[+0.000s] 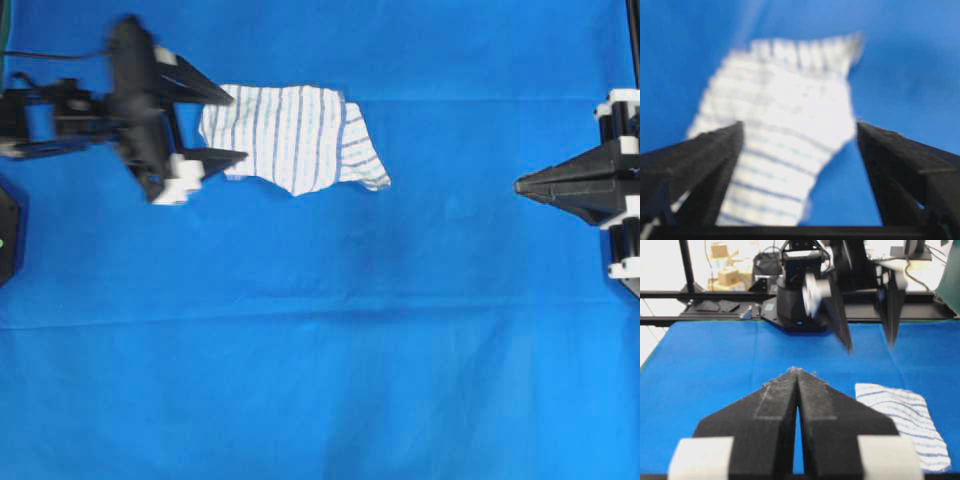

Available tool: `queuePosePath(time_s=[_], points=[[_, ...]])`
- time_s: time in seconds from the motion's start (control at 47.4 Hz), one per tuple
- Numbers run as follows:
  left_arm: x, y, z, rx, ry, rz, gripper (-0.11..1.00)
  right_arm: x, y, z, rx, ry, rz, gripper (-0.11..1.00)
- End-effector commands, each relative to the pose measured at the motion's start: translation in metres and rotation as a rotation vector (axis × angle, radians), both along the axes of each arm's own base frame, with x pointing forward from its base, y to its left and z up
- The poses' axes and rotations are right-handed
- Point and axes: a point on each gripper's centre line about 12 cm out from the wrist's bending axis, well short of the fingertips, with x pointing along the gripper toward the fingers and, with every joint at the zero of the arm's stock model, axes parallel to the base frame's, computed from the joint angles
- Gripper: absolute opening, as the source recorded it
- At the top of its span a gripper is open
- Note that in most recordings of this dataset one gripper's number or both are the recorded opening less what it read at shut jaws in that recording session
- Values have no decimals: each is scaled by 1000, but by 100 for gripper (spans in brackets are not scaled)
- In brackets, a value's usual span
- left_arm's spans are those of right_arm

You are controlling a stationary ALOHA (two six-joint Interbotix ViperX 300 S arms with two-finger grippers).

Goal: Hand over the towel.
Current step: 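Lower the left gripper onto the striped towel and grasp it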

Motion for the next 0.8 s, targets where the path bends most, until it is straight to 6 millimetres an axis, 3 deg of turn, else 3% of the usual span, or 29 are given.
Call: queuePosePath(time_s=[0.0,0.295,0.59,0.675,0.78], points=[[11,8,-16,-15,50,15,93,3,0,7,3,-15,2,0],[15,24,-85,-71,236,55,94,5,0,6,2,-6,2,0],[14,24,-92,-80,264,55,90,8,0,2,2,11,2,0],[13,23,-92,-83,275,54,77,8,0,2,0,12,2,0],[13,23,-84,-78,258,53,48,8,0,2,2,11,2,0]])
